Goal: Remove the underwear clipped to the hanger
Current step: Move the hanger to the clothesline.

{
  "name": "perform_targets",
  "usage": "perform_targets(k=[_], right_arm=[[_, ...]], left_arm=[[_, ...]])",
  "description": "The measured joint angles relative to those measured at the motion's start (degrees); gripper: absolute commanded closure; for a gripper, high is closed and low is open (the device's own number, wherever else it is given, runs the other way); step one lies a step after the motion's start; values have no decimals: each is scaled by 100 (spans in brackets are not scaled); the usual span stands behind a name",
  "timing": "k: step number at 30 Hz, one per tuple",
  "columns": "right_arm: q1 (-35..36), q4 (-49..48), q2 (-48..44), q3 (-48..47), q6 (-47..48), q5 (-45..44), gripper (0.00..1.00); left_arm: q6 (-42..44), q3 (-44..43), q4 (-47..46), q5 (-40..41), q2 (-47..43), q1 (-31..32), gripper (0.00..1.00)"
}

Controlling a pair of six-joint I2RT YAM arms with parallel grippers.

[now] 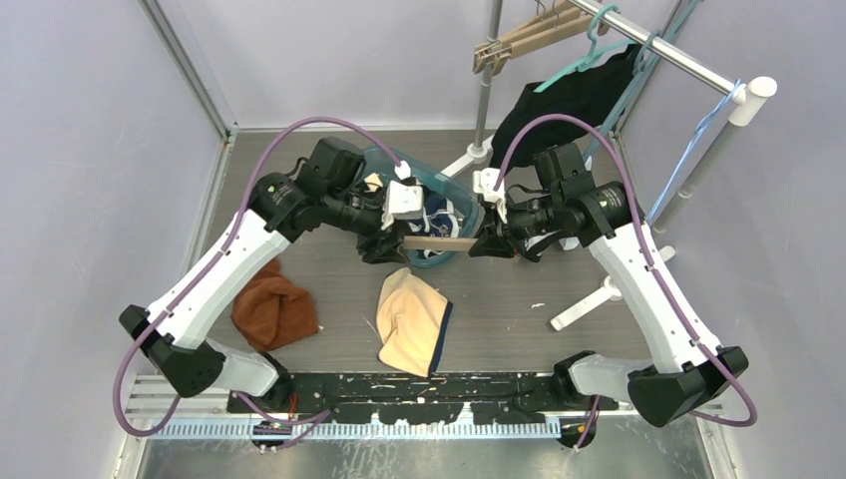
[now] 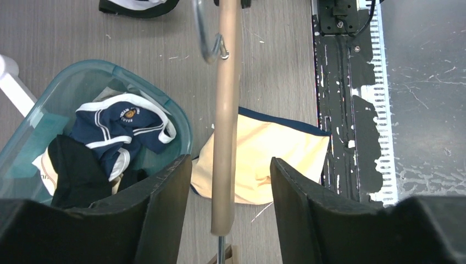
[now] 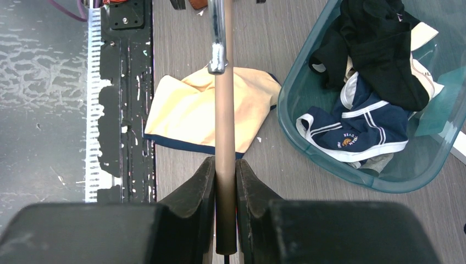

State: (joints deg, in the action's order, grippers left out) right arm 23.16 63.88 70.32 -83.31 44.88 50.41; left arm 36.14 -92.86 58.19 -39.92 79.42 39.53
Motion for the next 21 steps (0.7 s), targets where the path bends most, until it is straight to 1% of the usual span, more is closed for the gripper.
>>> perform_targets(k=[5,8,9,11,13,14,15,16,17,19,21], right_arm=[[0,0,0,31,0,0,99],[0,2,0,66,0,-2,99],[0,0,0,79,0,-4,99],[0,-2,-9,105,2,-22,99],[0,-2,-37,160,2,-28,99],[0,-4,-61,195,7,-26,99],[0,-11,-87,214,4,-39,99],[4,-37,-116,234,2,-57,96],[4,-59,-142,247,-4,-83,89],[-2,-92,-192,269,-37,-131,70],[-22,-142,-232,269,-138,-192,55]], left_arm=[[59,0,37,-20,120,79,53],[76,-4,79,-20,181,109,63],[79,-11,96,-20,201,116,68],[96,-46,129,-22,247,133,81],[94,-59,138,-9,264,136,97],[111,-59,133,11,264,136,100],[107,-59,142,24,267,133,100],[107,-59,146,37,264,136,100],[94,-59,138,61,264,136,100],[61,-59,90,114,262,144,100],[15,-81,50,190,256,162,100]])
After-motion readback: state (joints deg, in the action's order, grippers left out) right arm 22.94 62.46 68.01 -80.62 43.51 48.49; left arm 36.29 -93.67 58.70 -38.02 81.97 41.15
